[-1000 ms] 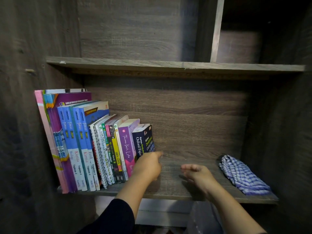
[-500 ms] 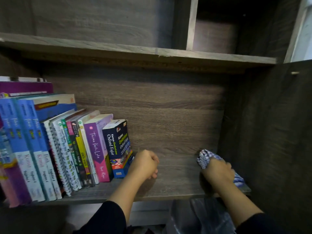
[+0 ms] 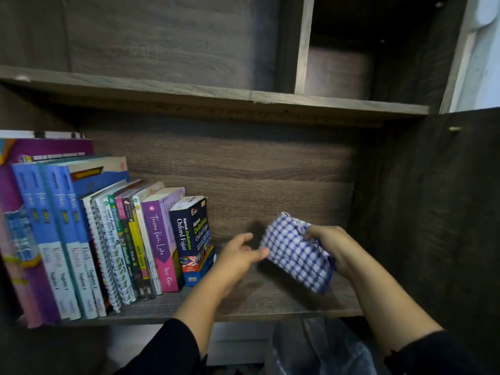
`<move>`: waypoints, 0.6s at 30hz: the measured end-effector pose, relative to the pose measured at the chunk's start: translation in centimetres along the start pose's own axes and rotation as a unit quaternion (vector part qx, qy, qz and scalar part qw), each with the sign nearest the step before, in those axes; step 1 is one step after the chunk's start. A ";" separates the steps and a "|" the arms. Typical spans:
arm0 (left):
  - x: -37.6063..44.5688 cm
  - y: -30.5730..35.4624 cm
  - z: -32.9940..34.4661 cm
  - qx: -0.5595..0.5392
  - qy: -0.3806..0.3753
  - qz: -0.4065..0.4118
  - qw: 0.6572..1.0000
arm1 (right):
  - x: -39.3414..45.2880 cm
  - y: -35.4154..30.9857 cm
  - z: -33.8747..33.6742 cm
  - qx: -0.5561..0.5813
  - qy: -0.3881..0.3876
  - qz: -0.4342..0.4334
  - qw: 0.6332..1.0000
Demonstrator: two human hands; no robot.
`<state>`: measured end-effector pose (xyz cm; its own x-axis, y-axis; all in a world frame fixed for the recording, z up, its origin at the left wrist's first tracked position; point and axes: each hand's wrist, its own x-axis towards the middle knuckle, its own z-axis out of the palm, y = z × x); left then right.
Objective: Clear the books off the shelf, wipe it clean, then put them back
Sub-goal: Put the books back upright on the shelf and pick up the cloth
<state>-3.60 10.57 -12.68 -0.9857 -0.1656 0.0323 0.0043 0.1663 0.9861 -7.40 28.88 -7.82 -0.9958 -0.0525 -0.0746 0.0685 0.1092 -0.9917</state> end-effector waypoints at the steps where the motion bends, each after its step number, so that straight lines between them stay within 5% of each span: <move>1: -0.4 0.3 -0.2 -0.042 -0.021 -0.020 0.999 | -0.7 -0.6 0.1 0.038 -0.045 0.029 0.998; 4: -1.2 1.0 -0.6 -0.147 -0.061 -0.043 0.986 | -1.7 -0.9 0.5 0.088 -0.137 0.084 0.983; 8: -2.0 2.0 -1.2 -0.197 -0.031 0.005 0.980 | -2.3 -0.7 1.0 0.059 -0.182 0.051 0.980; 18: -2.7 2.7 -1.9 -0.021 -0.034 0.025 0.999 | -2.9 -0.7 2.0 -0.070 -0.216 -0.089 0.970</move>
<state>-0.63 9.58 -9.84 -0.9932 -0.0919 0.0715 0.0591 0.1310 0.9896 -4.43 26.94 -7.11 -0.8708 -0.4907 0.0298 -0.1411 0.1913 -0.9713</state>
